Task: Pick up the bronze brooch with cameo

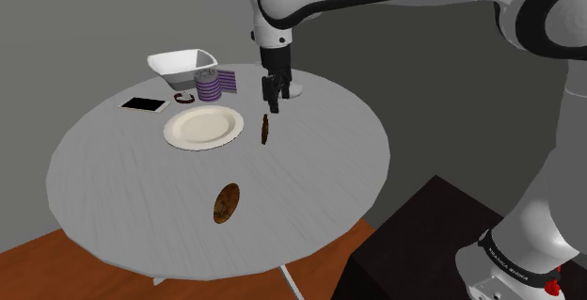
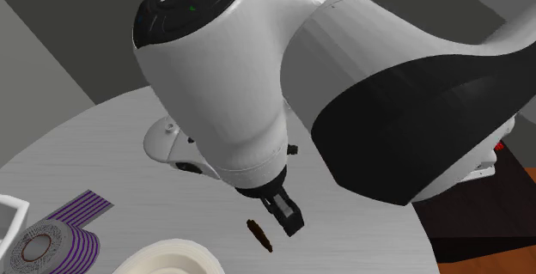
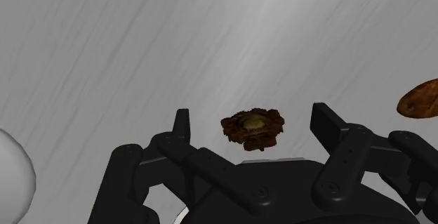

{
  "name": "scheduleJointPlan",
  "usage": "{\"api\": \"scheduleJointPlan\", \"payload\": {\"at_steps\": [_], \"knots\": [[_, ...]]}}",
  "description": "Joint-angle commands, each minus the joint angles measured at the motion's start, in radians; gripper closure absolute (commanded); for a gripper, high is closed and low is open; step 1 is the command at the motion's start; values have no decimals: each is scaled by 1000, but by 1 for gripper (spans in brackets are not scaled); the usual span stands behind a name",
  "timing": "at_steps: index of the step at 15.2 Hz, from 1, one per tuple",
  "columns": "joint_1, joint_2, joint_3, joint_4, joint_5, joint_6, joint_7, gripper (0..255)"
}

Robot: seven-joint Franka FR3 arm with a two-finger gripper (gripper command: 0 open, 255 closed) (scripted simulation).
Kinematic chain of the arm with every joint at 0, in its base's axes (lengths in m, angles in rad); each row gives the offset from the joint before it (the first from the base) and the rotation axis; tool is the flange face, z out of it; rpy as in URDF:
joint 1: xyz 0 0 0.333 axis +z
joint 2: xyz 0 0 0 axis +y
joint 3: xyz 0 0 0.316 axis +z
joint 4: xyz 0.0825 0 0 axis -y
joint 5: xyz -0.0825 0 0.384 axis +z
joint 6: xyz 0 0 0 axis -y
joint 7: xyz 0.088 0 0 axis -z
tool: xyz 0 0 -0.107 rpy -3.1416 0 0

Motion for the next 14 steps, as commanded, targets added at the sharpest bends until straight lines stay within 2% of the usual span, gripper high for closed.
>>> {"api": "scheduleJointPlan", "payload": {"at_steps": [1,3,12,13,14], "knots": [[28,91,9,108,-21,-32,-6,0],[53,169,13,205,-38,-65,-14,0],[49,179,11,120,-40,30,-11,0],[50,181,11,123,-41,29,-11,255],[50,180,11,123,-41,29,-11,255]]}}
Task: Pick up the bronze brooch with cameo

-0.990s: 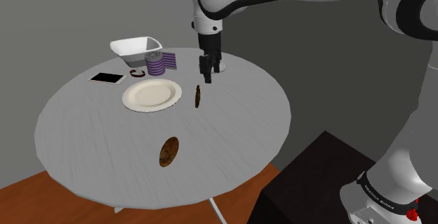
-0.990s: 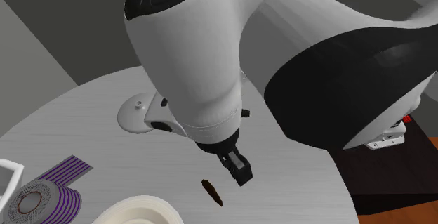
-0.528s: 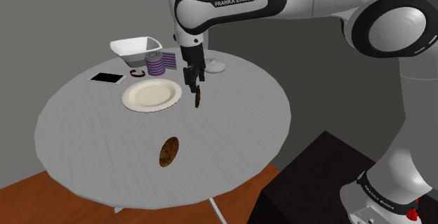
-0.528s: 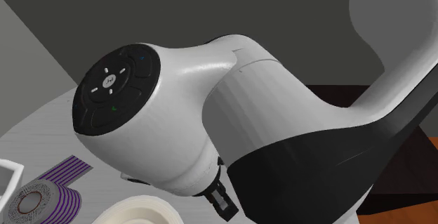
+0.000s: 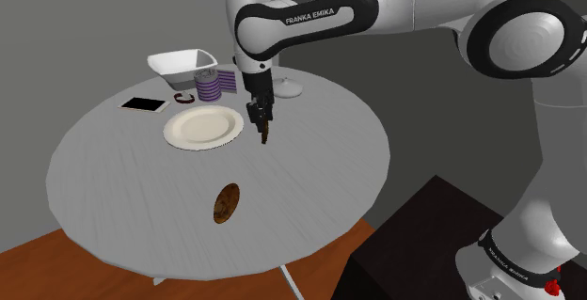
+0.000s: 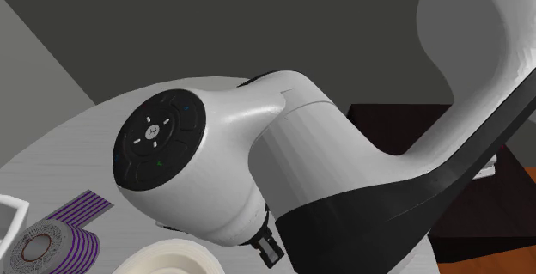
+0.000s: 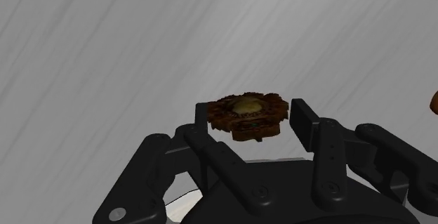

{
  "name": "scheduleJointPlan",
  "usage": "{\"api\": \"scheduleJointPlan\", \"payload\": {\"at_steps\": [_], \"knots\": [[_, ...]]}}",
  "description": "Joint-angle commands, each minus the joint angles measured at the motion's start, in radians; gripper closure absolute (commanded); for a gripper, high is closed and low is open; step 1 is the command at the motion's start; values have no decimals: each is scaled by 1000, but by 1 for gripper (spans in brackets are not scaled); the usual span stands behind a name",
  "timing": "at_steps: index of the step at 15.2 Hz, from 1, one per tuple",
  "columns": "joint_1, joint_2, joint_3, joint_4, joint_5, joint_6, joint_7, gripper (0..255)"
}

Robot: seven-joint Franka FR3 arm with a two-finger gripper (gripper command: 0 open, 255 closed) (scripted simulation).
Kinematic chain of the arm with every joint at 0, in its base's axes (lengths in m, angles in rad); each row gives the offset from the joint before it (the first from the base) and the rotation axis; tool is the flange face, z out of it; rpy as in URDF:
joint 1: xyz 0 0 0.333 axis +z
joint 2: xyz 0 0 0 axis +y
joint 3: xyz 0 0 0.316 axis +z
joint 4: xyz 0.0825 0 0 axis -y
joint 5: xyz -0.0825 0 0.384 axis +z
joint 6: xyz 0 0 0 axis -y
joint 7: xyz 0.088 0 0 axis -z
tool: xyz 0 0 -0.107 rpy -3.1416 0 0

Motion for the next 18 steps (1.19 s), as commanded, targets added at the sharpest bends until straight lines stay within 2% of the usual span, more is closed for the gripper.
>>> {"api": "scheduleJointPlan", "payload": {"at_steps": [1,8,18], "knots": [[1,2,1,-2,1,1,0,255],[0,0,1,-4,1,2,0,255],[6,-10,3,113,4,-126,-4,255]]}}
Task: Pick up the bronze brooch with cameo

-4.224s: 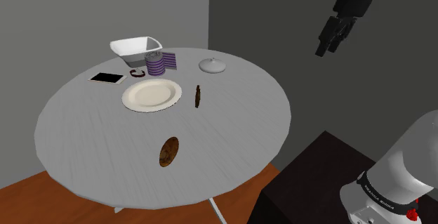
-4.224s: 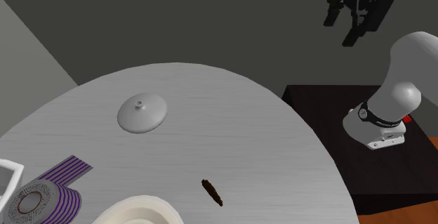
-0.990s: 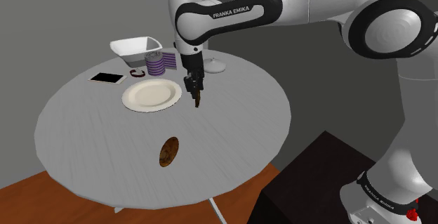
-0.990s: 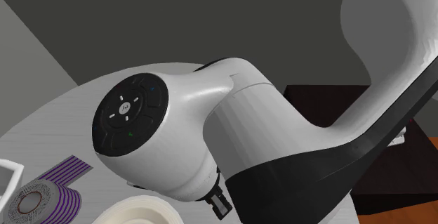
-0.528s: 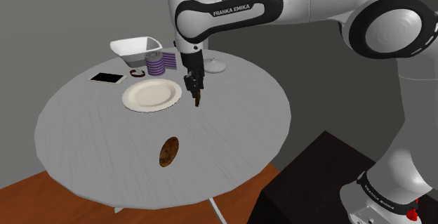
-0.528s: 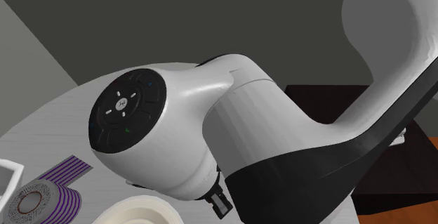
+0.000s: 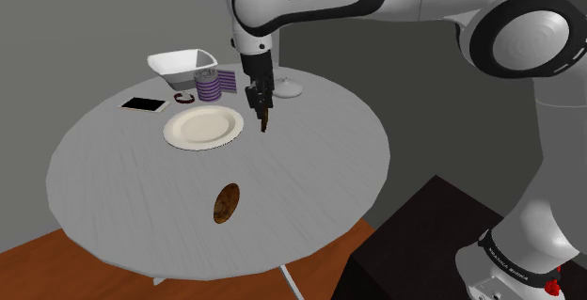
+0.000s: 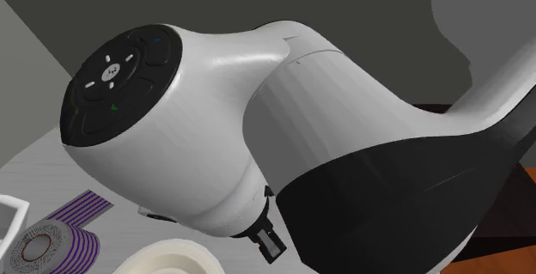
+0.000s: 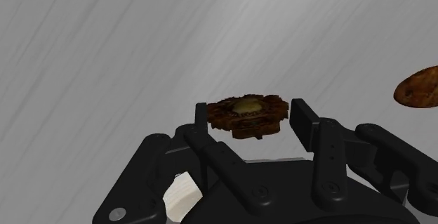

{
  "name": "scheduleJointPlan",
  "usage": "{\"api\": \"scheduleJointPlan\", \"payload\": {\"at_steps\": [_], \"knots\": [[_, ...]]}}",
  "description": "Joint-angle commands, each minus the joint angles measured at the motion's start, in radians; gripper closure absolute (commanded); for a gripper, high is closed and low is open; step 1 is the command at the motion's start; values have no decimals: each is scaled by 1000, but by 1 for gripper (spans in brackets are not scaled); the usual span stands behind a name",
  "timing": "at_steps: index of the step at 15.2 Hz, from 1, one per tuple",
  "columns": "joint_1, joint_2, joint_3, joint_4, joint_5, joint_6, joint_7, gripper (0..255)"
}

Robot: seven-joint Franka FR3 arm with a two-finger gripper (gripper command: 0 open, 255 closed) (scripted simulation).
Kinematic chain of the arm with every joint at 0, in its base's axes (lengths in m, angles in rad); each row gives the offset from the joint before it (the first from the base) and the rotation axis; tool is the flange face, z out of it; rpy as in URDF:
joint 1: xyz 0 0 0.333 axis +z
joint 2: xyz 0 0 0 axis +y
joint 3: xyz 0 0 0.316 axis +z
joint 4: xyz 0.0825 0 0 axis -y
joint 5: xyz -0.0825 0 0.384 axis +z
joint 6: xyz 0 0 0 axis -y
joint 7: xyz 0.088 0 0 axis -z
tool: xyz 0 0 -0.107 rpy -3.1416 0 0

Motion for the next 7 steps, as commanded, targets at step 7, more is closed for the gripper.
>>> {"api": "scheduleJointPlan", "payload": {"at_steps": [7], "knots": [[7,5,1,90,0,-85,-1,255]]}}
